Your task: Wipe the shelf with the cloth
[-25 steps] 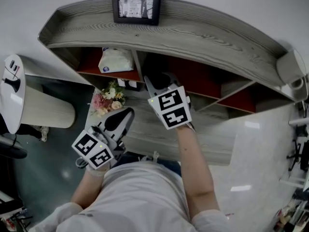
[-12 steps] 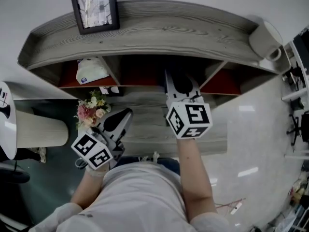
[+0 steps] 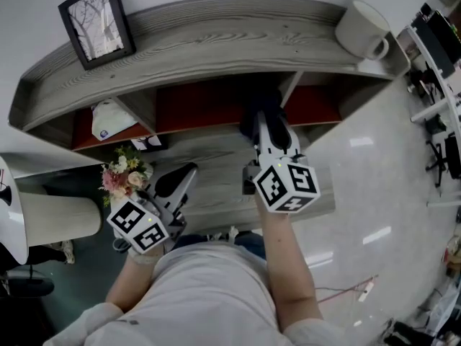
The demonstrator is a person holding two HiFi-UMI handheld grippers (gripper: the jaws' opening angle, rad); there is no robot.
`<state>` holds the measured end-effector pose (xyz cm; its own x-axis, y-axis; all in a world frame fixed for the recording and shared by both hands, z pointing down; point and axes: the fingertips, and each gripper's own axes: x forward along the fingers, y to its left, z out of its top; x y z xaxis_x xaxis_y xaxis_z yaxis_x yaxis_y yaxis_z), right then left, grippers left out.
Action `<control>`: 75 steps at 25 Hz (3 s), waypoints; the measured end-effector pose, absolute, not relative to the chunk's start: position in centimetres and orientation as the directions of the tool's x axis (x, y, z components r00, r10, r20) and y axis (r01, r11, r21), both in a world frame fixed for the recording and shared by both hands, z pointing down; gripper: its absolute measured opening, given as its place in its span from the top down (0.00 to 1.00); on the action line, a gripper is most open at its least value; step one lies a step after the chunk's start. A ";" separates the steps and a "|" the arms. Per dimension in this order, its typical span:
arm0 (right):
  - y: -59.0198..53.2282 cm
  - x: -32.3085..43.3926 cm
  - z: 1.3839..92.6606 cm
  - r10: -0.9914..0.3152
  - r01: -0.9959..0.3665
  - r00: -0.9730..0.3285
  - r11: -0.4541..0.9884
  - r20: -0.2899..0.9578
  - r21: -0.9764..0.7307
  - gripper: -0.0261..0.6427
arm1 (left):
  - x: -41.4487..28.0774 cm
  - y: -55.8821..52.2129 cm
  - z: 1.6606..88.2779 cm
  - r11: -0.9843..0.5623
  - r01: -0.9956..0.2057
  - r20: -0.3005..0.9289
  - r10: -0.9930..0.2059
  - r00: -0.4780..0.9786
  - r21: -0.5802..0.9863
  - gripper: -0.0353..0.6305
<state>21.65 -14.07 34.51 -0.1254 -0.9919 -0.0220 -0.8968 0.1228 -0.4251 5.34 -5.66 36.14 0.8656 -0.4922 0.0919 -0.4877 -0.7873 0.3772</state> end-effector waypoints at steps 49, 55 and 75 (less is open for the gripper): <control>-15.4 24.7 26.0 -0.954 -0.490 0.146 0.161 -0.263 -0.857 0.84 | 0.8 -7.3 36.1 -0.716 -0.595 0.113 -0.600 0.792 0.365 0.92; -13.8 25.0 24.3 -0.928 -0.529 0.135 0.228 -0.346 -0.817 0.84 | 1.1 -6.6 36.3 -0.723 -0.585 0.114 -0.589 0.800 0.367 0.92; -20.1 24.2 25.5 -0.933 -0.539 0.130 0.218 -0.336 -0.814 0.84 | -0.9 -8.0 36.5 -0.675 -0.640 0.121 -0.647 0.753 0.367 0.92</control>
<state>24.19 -20.09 25.50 0.1300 -0.9327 -0.3364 -0.5388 0.2184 -0.8137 -0.88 -7.98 36.48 0.7525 -0.6473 0.1213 -0.6398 -0.6750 0.3675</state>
